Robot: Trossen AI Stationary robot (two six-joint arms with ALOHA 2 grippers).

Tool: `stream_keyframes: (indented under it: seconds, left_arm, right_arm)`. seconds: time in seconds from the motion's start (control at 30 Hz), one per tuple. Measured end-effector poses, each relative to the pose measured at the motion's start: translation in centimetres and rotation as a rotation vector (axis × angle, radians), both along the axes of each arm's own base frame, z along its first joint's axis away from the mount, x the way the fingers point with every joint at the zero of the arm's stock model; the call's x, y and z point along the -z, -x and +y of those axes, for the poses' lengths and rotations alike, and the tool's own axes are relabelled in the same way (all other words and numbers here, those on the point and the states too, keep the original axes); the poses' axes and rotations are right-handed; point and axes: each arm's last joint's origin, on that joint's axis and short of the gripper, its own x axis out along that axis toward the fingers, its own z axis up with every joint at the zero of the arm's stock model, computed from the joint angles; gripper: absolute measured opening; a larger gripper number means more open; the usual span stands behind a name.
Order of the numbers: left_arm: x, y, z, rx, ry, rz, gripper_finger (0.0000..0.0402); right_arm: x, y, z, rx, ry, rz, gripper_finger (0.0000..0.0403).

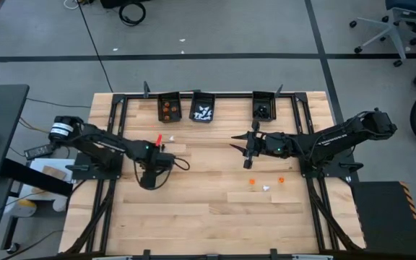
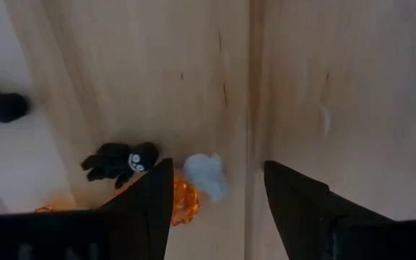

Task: Sort Halloween decoration
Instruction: Put the white ghost toy into the middle black bin

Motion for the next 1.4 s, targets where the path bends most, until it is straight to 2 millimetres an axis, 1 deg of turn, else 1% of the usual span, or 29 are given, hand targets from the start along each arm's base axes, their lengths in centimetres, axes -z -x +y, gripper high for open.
stream_keyframes:
  seconds: [0.13,0.63,0.7,0.9,1.03,1.23,1.4]
  left_arm:
    - [0.49,-0.16,-0.06,0.003,-0.019,0.024,0.0194]
    - [0.53,-0.20,-0.01,0.017,-0.037,0.026,0.0191]
    - [0.54,-0.19,0.00,0.019,-0.040,0.027,0.0179]
    - [0.57,-0.18,0.05,0.019,-0.056,0.027,0.0121]
    - [0.57,-0.18,0.07,0.019,-0.060,0.027,0.0092]
    - [0.57,-0.19,0.07,0.018,-0.060,0.026,0.0060]
    - [0.09,-0.83,-0.02,0.021,-0.042,0.002,0.0049]
  right_arm:
    - [0.00,0.00,0.00,0.000,0.000,0.000,0.0137]
    - [0.00,0.00,0.00,0.000,0.000,0.000,0.0137]
    - [0.00,0.00,0.00,0.000,0.000,0.000,0.0137]
    - [0.00,0.00,0.00,0.000,0.000,0.000,0.0137]
    - [0.00,0.00,0.00,0.000,0.000,0.000,0.0137]
    - [0.00,0.00,0.00,0.000,0.000,0.000,0.0137]
    - [0.00,0.00,0.00,0.000,0.000,0.000,0.0137]
